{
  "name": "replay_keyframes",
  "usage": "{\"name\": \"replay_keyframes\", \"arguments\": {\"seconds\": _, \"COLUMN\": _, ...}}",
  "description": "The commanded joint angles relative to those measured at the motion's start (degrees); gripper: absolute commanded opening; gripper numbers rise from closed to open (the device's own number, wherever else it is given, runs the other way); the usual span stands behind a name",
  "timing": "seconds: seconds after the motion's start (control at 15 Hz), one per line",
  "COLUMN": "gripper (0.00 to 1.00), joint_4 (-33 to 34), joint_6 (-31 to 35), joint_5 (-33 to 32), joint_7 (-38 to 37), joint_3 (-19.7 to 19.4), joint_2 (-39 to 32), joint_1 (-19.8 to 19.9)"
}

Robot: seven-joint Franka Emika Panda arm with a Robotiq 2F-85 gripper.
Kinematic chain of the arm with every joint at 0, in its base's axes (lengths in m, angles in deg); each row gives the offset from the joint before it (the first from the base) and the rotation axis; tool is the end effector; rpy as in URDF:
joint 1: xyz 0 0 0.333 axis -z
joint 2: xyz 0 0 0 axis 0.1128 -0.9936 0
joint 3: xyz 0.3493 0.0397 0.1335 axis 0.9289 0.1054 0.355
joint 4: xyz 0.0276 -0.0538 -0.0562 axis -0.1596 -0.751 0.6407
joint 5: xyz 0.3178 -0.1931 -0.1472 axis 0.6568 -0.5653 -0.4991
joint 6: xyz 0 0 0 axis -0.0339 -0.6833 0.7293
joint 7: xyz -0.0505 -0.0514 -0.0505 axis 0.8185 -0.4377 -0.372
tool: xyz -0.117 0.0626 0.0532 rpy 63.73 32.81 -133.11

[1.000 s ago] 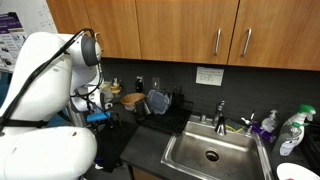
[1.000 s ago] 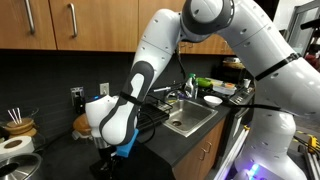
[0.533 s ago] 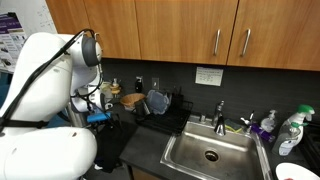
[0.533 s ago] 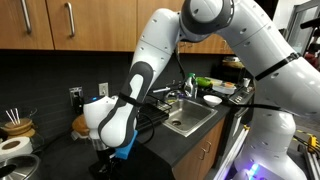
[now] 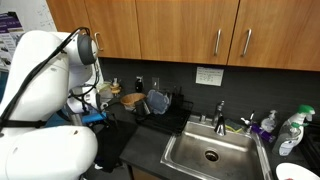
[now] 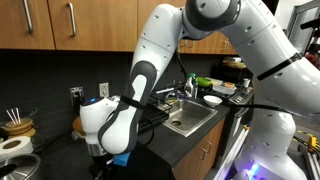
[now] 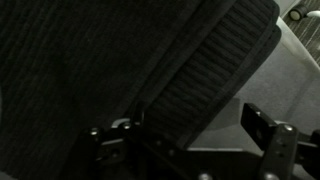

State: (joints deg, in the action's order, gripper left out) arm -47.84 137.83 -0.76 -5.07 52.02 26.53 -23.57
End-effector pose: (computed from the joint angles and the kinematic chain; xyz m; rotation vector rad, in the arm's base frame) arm 0.4705 0.3843 0.0718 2.9459 1.0346 -0.1673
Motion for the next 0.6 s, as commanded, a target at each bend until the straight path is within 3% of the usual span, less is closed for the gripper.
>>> {"name": "replay_keyframes", "arguments": {"seconds": 0.0, "gripper": 1.00, "joint_4": -4.89, "joint_6": 2.01, "joint_5": -1.94, "joint_7": -3.89, "joint_3": -1.42, "joint_2": 4.60, "joint_1": -2.96}}
{"name": "replay_keyframes", "arguments": {"seconds": 0.33, "gripper": 1.00, "joint_4": -10.32, "joint_6": 4.97, "joint_5": -2.05, "joint_7": -8.04, "joint_3": -3.62, "joint_2": 9.28, "joint_1": -5.29}}
{"name": "replay_keyframes", "arguments": {"seconds": 0.53, "gripper": 1.00, "joint_4": -12.74, "joint_6": 6.77, "joint_5": -1.29, "joint_7": -8.61, "joint_3": -4.16, "joint_2": 10.87, "joint_1": -4.40}}
